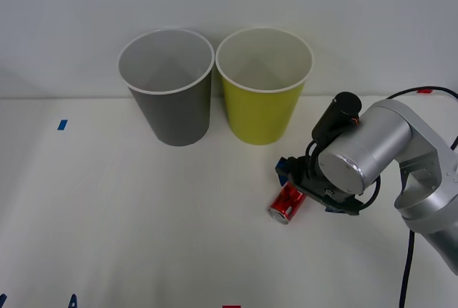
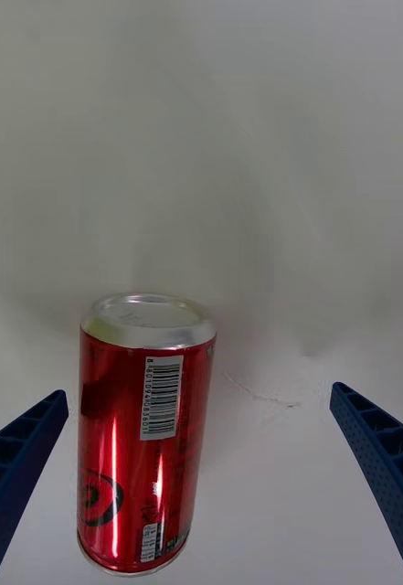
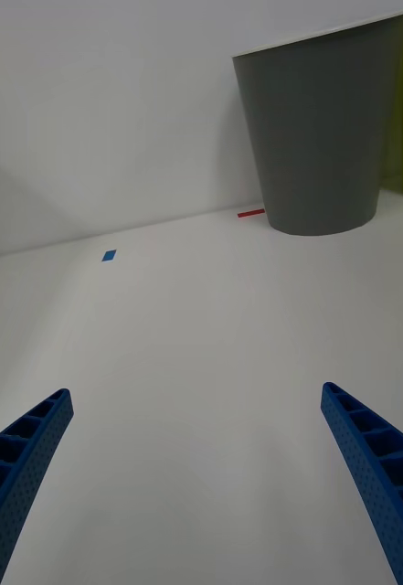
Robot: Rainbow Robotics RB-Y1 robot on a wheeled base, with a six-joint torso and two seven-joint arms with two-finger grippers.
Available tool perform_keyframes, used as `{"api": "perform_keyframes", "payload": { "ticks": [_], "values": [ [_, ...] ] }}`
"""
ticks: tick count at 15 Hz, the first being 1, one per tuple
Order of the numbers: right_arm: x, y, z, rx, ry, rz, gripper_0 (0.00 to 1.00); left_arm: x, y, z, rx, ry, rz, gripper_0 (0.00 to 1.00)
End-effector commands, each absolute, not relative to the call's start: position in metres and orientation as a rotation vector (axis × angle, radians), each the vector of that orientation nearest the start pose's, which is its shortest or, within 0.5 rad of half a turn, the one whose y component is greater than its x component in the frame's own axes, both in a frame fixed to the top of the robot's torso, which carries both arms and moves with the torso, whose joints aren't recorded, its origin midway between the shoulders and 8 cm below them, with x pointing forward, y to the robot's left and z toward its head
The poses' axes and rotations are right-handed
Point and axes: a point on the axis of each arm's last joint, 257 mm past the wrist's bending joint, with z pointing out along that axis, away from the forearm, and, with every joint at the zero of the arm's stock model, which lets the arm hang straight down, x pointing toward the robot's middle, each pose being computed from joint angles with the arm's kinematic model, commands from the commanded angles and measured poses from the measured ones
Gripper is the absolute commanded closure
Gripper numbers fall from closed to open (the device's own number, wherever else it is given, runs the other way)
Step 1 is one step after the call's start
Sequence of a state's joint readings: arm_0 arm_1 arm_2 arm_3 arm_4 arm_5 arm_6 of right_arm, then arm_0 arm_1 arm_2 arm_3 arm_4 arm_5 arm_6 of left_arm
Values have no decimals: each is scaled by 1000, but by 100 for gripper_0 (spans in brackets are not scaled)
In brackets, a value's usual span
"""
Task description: Put cans in the gray bin and PET bottles in the light green bin.
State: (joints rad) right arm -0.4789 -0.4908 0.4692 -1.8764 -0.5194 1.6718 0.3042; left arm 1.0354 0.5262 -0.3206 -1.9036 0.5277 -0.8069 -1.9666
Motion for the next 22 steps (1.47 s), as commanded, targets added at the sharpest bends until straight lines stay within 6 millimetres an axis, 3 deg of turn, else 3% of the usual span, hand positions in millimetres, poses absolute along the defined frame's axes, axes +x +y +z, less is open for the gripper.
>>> {"api": "perform_keyframes", "payload": {
  "ticks": [1,22],
  "values": [
    [440,-142,-294,765,2688,270,0,192,311,-270,87,1588,188,9],
    [432,-129,-308,723,2717,231,0,192,311,-270,87,1588,188,8]
  ]
}}
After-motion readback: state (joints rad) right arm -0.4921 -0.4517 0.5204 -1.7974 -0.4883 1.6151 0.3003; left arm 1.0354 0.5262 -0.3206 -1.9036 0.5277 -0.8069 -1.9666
